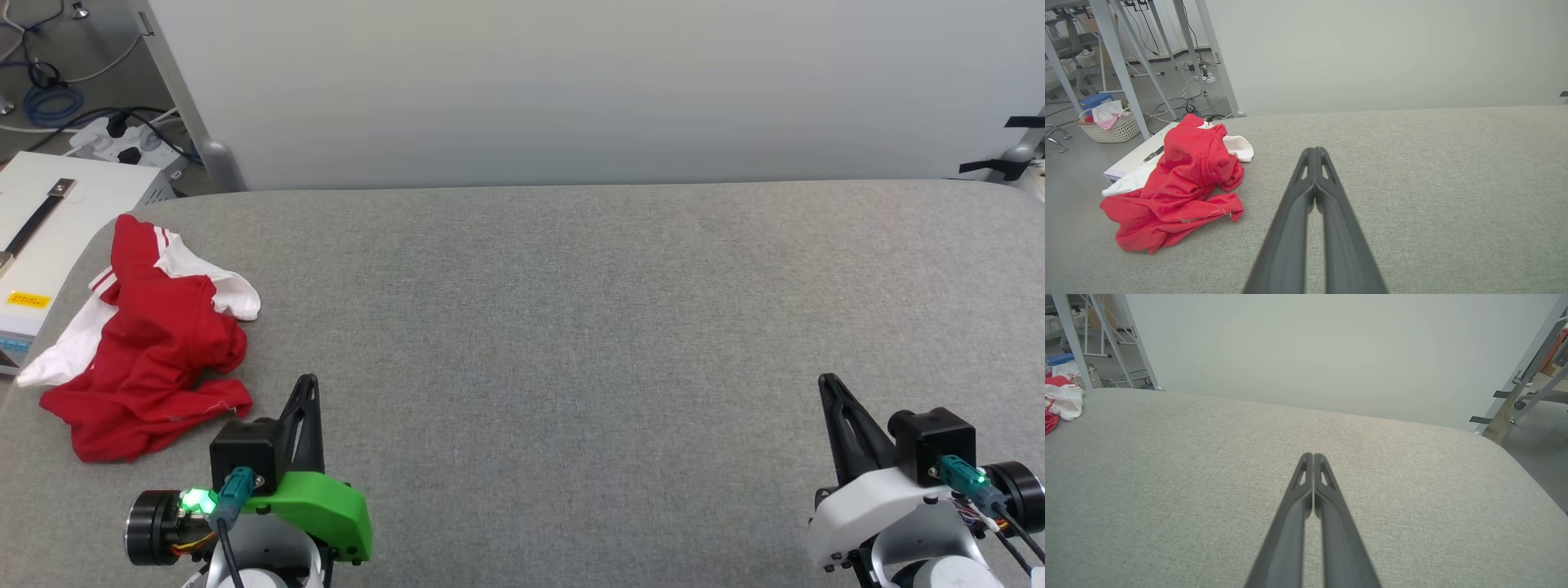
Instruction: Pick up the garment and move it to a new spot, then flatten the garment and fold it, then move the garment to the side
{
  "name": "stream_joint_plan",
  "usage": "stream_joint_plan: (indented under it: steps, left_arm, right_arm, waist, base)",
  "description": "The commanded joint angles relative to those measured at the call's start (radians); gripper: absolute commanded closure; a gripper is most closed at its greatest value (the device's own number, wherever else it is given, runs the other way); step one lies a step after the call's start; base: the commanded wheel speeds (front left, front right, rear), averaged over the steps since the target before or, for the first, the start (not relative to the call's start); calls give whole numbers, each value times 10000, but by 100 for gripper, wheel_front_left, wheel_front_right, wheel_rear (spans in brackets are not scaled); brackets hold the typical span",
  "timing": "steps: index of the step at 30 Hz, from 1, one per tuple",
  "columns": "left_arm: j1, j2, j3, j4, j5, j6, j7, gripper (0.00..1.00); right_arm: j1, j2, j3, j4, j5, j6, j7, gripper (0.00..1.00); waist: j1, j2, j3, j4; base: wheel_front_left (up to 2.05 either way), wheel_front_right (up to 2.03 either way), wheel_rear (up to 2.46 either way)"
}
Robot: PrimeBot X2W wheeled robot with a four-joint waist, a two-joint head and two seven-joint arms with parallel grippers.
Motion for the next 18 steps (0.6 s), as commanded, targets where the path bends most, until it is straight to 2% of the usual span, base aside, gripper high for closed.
stream_joint_plan:
  steps: [1, 18]
  left_arm:
    - [-126, -43, 1, 16, 101, -39, -7, 100]
    - [-126, -43, 1, 16, 101, -39, -7, 100]
  right_arm:
    - [-161, -6, 7, 24, -97, -6, 28, 100]
    - [-161, -6, 7, 24, -97, -6, 28, 100]
  waist:
    - [0, -1, 0, 0]
    - [0, -1, 0, 0]
  base:
    - [0, 0, 0]
    - [0, 0, 0]
